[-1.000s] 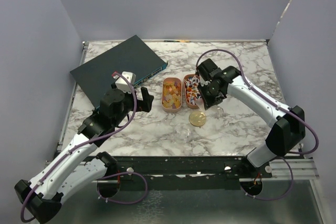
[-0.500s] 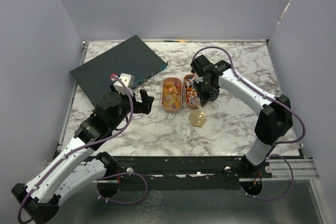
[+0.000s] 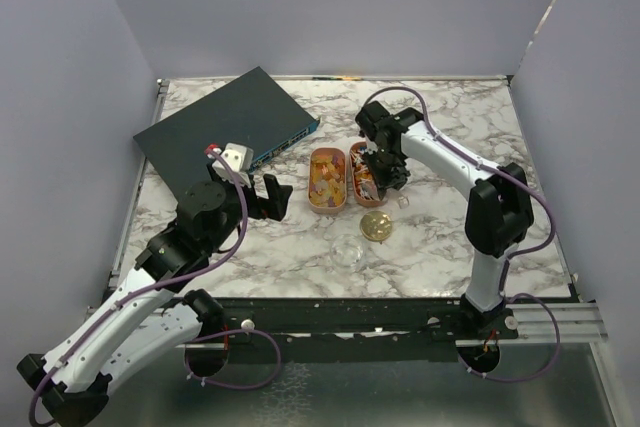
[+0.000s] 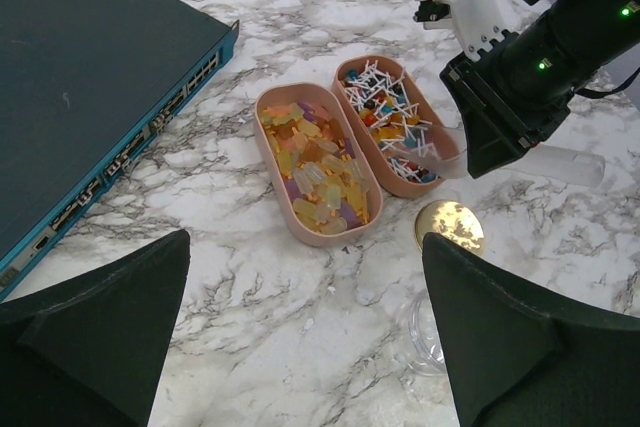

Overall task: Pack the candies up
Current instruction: Scoop the fake candies from the storage box.

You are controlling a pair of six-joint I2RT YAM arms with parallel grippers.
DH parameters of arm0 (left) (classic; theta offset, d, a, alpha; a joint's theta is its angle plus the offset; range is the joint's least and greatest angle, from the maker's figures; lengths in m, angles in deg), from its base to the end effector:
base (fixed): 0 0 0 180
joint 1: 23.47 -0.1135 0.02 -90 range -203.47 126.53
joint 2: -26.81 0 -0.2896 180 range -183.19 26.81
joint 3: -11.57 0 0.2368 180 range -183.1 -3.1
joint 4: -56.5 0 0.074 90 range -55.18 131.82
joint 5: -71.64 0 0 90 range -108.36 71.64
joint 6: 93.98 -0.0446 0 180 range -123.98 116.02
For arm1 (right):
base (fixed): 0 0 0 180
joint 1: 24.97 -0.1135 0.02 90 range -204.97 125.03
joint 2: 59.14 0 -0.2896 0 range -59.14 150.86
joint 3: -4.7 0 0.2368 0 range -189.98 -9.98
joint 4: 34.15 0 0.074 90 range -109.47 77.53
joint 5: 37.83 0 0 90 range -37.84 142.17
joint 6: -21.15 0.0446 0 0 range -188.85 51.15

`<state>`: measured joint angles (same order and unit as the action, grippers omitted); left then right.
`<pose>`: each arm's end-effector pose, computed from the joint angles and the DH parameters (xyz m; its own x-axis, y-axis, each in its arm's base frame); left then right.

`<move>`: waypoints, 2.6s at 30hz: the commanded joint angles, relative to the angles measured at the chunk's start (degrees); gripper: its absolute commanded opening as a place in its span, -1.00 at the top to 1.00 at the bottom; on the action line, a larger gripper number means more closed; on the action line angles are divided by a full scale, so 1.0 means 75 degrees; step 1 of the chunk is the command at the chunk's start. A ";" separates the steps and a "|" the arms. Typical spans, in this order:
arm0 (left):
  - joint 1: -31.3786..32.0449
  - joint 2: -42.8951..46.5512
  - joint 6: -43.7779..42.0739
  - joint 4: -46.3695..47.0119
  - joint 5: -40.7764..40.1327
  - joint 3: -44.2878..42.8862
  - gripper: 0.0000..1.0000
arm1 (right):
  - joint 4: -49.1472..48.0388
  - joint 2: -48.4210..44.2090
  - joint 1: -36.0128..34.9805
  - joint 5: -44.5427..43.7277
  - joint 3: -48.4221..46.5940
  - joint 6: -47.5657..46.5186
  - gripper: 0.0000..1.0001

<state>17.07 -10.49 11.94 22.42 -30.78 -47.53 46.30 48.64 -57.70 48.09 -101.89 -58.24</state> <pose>0.1007 -0.0735 0.3519 -0.2857 -0.1081 -0.9522 0.4125 0.8830 -0.2240 0.3066 0.1933 0.2671 -0.9158 -0.3703 -0.1559 -0.3683 0.9287 -0.0424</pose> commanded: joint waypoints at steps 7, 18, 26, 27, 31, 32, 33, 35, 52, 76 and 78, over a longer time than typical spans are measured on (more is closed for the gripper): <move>0.0111 0.0145 -0.0207 -0.0103 -0.0409 0.0069 -0.98 | -0.0333 0.0819 0.0212 0.0148 -0.0349 0.0003 0.99; 0.0114 0.0069 -0.0233 -0.0132 -0.0458 0.0062 -0.98 | -0.1068 0.1004 0.0341 0.0086 -0.0154 0.0068 0.99; 0.0115 0.0007 -0.0226 -0.0144 -0.0515 0.0058 -0.98 | -0.1578 0.0959 0.0346 0.0030 0.0134 0.0075 0.99; 0.0115 -0.0004 -0.0220 -0.0144 -0.0526 0.0063 -0.98 | -0.1643 0.0919 0.0345 0.0018 0.0198 0.0068 0.99; 0.0115 -0.0041 -0.0211 -0.0143 -0.0556 0.0064 -0.98 | -0.1797 0.0773 0.0346 0.0004 0.0367 0.0048 0.99; 0.0115 -0.0058 -0.0204 -0.0144 -0.0558 0.0064 -0.99 | -0.1831 0.0714 0.0345 -0.0004 0.0428 0.0050 0.99; 0.0112 -0.0071 -0.0204 -0.0144 -0.0568 0.0061 -0.99 | -0.1884 0.0639 0.0345 -0.0026 0.0491 0.0050 0.99; 0.0115 -0.0077 -0.0204 -0.0144 -0.0577 0.0062 -0.98 | -0.2010 0.0462 0.0345 -0.0071 0.0648 0.0060 0.99; 0.0092 -0.0241 -0.0172 -0.0144 -0.0778 0.0093 -0.98 | -0.3086 -0.0746 0.0344 -0.0196 0.2069 0.0088 0.99; 0.0091 -0.0430 -0.0164 -0.0132 -0.0968 0.0119 -0.98 | -0.4808 -0.2097 0.0345 -0.0084 0.3662 -0.0014 0.99; 0.0090 -0.0449 -0.0174 -0.0132 -0.0970 0.0121 -0.98 | -0.4875 -0.2213 0.0345 -0.0089 0.3773 -0.0026 0.99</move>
<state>17.55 -13.59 11.07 22.27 -36.86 -47.27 13.37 34.77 -55.58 47.98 -75.16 -57.93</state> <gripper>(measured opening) 0.990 0.298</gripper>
